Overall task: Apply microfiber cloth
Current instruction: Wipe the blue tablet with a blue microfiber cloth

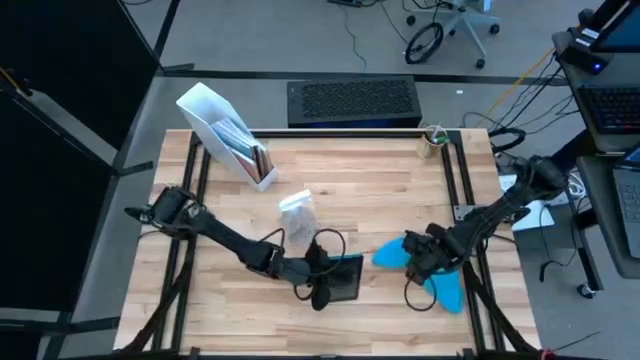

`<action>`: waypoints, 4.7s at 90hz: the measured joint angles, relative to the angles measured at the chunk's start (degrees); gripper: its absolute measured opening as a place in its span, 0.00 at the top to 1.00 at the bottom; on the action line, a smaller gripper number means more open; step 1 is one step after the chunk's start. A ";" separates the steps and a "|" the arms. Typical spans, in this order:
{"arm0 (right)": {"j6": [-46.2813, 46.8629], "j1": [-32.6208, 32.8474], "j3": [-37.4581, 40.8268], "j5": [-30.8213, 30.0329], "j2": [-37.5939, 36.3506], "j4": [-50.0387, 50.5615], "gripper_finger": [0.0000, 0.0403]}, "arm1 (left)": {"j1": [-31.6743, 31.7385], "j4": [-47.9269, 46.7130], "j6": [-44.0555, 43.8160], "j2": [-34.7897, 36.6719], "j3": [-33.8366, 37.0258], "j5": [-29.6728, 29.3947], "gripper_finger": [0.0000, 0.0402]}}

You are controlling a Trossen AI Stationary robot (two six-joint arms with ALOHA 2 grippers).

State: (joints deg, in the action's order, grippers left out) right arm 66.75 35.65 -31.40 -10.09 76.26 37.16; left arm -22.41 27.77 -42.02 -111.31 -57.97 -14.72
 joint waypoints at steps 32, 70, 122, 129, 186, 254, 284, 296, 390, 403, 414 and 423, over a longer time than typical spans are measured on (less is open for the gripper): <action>-1.48 2.76 0.33 -1.42 0.12 -6.66 0.98 | 1.19 6.93 -19.04 -5.70 -0.07 5.91 0.97; -3.96 2.72 0.33 -3.49 0.12 -7.59 1.00 | 0.79 9.55 -38.08 -10.46 -0.20 4.46 0.91; -7.90 2.72 0.31 -7.88 0.12 -10.92 1.00 | 1.00 4.84 -40.08 -10.33 -0.36 6.84 0.90; -7.90 2.72 0.31 -7.99 0.12 -10.91 1.00 | 1.25 5.00 -38.60 -10.33 -0.38 7.23 0.89; -9.19 2.72 0.29 -8.19 0.21 -11.93 1.00 | 1.45 4.41 -27.22 -9.41 -0.69 13.65 0.56; -17.48 2.72 -7.34 -12.62 0.21 -14.26 1.00 | -3.56 -8.39 7.01 2.49 -0.39 12.96 0.56; -36.45 0.84 -8.51 -19.39 6.11 -42.09 1.00 | -7.37 1.45 11.02 -6.46 -3.10 11.01 0.56; -39.36 -0.60 -8.50 -18.24 11.25 -51.18 1.00 | -7.27 1.37 11.24 -11.28 -7.35 11.14 0.56; -43.42 -8.54 -18.62 -8.89 43.16 -74.36 1.00 | -8.76 1.40 11.00 -15.71 -9.01 2.36 0.56; -44.57 -9.24 -18.58 -15.96 43.27 -73.48 1.00 | -8.61 1.20 11.04 -15.71 -9.01 2.34 0.56; -41.83 -9.35 -18.67 -23.13 43.14 -67.53 1.00 | -8.59 0.57 11.08 -15.71 -9.08 2.23 0.56; -37.67 -8.37 -18.75 -29.56 43.02 -62.35 1.00 | -8.63 0.52 11.06 -15.71 -9.14 3.03 0.56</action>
State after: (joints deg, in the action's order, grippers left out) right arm 29.07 27.28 -50.15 -39.65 119.28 -25.19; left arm -31.05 28.29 -30.96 -127.02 -67.11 -11.69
